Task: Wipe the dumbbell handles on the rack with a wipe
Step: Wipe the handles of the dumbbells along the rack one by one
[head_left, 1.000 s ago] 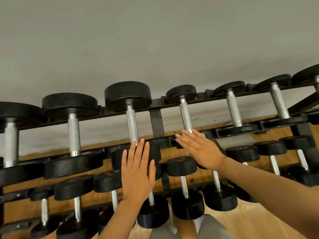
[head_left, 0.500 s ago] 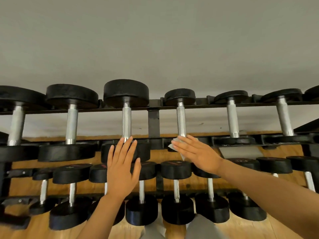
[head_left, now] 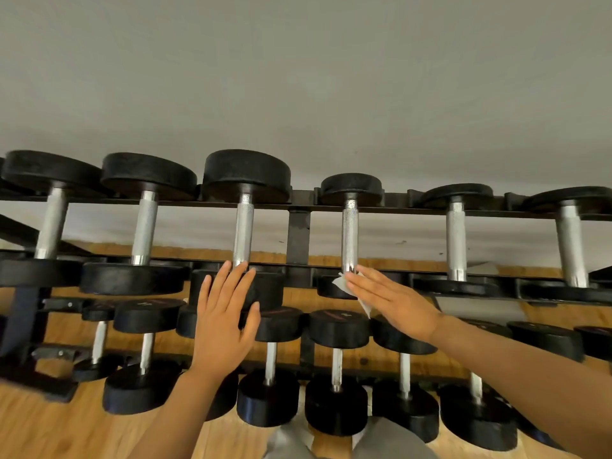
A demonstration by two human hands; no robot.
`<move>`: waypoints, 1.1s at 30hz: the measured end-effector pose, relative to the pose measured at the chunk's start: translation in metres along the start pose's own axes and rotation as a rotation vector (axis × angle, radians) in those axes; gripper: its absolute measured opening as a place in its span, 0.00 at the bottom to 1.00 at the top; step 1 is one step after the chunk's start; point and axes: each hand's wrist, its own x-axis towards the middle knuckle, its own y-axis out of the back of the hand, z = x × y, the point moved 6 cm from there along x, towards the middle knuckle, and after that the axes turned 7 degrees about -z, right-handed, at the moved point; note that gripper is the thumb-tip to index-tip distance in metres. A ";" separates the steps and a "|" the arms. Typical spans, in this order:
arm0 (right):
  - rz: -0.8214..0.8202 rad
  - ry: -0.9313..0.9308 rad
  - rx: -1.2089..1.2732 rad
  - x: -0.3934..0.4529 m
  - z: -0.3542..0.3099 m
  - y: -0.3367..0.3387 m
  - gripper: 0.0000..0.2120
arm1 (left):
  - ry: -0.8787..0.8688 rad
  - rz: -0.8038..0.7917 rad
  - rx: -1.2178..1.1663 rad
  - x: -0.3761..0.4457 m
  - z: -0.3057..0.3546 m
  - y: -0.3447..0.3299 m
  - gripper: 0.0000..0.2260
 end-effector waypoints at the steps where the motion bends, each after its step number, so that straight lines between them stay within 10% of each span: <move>1: 0.022 0.008 0.017 0.007 -0.003 0.002 0.49 | 0.003 0.004 0.000 0.000 0.001 0.000 0.24; 8: 0.124 -0.037 0.143 0.050 0.020 0.050 0.30 | 0.106 0.086 0.022 0.002 0.008 -0.001 0.22; 17: 0.046 0.190 -0.291 0.111 0.060 0.055 0.16 | 0.210 0.116 0.036 0.001 0.015 -0.005 0.21; 22: 0.073 0.299 -0.427 0.091 0.050 0.047 0.14 | 0.227 0.137 0.034 0.000 0.017 -0.005 0.21; 28: -0.357 0.543 -0.325 0.082 0.029 0.036 0.24 | 0.204 0.184 0.026 -0.002 0.015 -0.007 0.21; 33: -0.297 0.366 -0.528 0.125 0.064 0.075 0.21 | 0.191 0.202 0.016 -0.001 0.014 -0.008 0.21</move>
